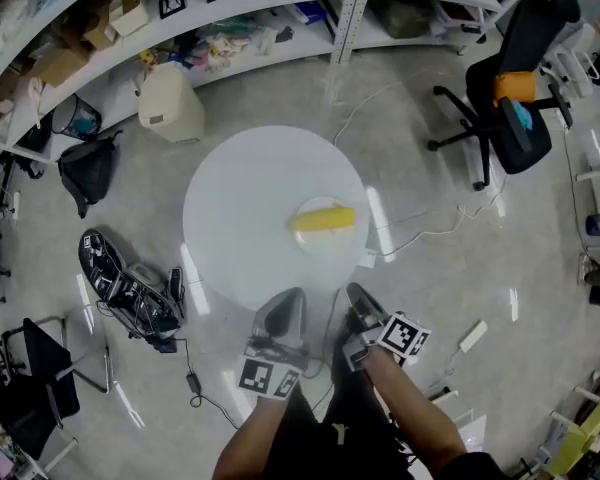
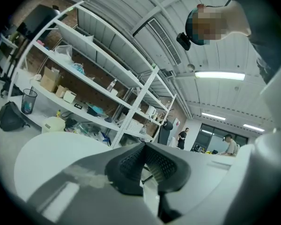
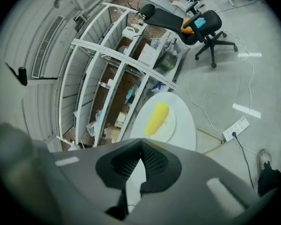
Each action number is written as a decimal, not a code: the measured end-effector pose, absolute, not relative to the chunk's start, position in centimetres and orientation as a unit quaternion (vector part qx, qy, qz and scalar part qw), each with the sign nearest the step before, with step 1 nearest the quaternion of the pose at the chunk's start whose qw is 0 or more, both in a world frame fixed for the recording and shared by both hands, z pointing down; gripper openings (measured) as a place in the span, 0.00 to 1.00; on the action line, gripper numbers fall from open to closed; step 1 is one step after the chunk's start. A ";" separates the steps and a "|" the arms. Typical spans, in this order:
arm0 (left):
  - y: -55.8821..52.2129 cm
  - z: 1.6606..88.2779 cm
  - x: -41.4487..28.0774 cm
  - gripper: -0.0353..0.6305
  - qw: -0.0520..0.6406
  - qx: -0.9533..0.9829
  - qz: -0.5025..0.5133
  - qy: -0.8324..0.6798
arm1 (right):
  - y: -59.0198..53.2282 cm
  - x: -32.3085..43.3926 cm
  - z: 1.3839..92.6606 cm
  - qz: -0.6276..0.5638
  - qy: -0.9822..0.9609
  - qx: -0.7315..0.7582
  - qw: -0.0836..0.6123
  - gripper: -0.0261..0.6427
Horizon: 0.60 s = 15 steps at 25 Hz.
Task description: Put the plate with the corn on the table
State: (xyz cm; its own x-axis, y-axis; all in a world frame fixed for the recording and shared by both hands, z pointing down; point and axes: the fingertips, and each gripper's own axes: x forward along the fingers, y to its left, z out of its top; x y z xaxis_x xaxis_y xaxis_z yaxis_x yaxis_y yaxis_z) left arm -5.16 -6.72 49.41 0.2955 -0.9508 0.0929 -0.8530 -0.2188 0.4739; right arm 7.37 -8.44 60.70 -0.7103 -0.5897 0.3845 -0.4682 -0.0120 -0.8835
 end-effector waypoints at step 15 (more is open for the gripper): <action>-3.7 40.5 -3.6 0.06 0.189 0.792 -0.105 -0.572 | -7.5 7.8 48.7 -0.493 0.782 -0.380 0.023 0.05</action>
State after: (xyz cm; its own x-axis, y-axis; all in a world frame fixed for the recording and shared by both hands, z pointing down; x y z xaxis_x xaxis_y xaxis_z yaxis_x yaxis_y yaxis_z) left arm -3.56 -3.69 40.54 0.3245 -0.9446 0.0498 -0.8652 -0.2751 0.4193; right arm 7.81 -7.45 48.72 -0.7095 -0.6175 0.3397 -0.5730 0.2249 -0.7881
